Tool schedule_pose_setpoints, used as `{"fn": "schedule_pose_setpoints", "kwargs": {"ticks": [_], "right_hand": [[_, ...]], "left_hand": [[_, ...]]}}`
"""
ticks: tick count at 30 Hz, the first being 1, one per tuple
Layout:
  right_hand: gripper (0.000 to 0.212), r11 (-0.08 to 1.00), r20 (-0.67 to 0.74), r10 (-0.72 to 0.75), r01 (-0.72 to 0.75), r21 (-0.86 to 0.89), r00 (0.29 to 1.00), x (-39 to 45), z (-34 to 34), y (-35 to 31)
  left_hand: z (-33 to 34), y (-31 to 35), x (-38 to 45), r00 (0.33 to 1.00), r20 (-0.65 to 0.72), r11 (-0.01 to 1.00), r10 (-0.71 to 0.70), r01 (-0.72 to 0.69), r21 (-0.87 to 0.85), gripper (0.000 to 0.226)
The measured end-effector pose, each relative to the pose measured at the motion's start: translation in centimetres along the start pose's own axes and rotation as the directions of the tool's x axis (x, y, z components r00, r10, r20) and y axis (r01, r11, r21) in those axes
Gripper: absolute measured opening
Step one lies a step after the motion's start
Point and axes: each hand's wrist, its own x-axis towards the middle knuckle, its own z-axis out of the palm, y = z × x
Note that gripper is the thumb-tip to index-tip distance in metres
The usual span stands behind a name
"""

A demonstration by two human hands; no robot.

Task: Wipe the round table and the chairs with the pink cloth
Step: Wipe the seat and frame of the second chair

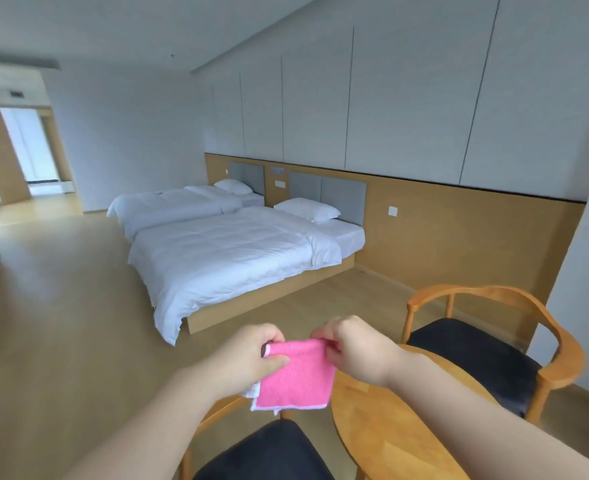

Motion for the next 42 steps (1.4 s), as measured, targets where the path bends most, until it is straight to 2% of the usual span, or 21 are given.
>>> {"fn": "schedule_pose_setpoints", "kwargs": {"ticks": [4,7,9,13,17,23,25,29,34,37,42], "right_hand": [[0.022,0.995,0.029,-0.065,0.063,0.077,0.997,4.6,2.5,0.1],[0.039,0.986,-0.014,-0.091,0.092,0.138,0.996,7.6,3.9,-0.6],[0.045,0.984,-0.071,-0.047,0.058,0.168,0.996,9.3,4.0,-0.5],[0.044,0.98,-0.114,0.054,-0.03,0.198,0.992,11.5,4.5,0.4],[0.044,0.969,-0.174,0.205,-0.174,0.177,0.963,13.3,5.8,1.0],[0.043,0.889,-0.257,0.457,-0.444,0.109,0.852,16.3,7.9,-0.2],[0.046,0.853,-0.262,0.513,-0.519,0.05,0.817,16.6,8.7,-1.3],[0.048,0.726,-0.297,0.652,-0.687,-0.021,0.697,15.4,8.4,-4.1],[0.039,0.597,-0.341,0.746,-0.801,-0.038,0.572,12.7,7.1,-8.8],[0.032,0.562,-0.373,0.758,-0.826,-0.044,0.535,11.2,6.9,-12.3],[0.035,0.511,-0.438,0.765,-0.859,-0.035,0.473,8.1,7.3,-18.0]], "left_hand": [[-1.4,-3.3,0.1,0.993,-0.039,0.994,-0.108,0.109,0.009,0.016],[-3.1,-6.1,0.2,0.983,-0.089,0.987,-0.158,0.16,0.019,0.016],[-3.8,-7.3,1.0,0.98,-0.112,0.986,-0.167,0.167,-0.007,0.016],[-4.4,-9.2,4.4,0.98,-0.142,0.99,-0.14,0.137,-0.034,0.014],[-5.0,-11.9,8.7,0.993,-0.084,0.995,-0.086,0.082,-0.056,0.014],[-5.3,-17.3,15.2,0.988,0.1,0.978,0.117,-0.097,-0.186,0.011],[-5.6,-18.6,16.8,0.969,0.166,0.965,0.186,-0.149,-0.214,0.009],[-6.3,-17.7,18.4,0.895,0.29,0.921,0.34,-0.253,-0.297,0.009],[-6.3,-15.1,16.3,0.811,0.315,0.856,0.492,-0.385,-0.345,0.008],[-6.9,-13.9,14.0,0.778,0.304,0.818,0.55,-0.429,-0.383,0.007],[-8.6,-12.7,8.7,0.731,0.284,0.769,0.62,-0.495,-0.404,0.008]]}}
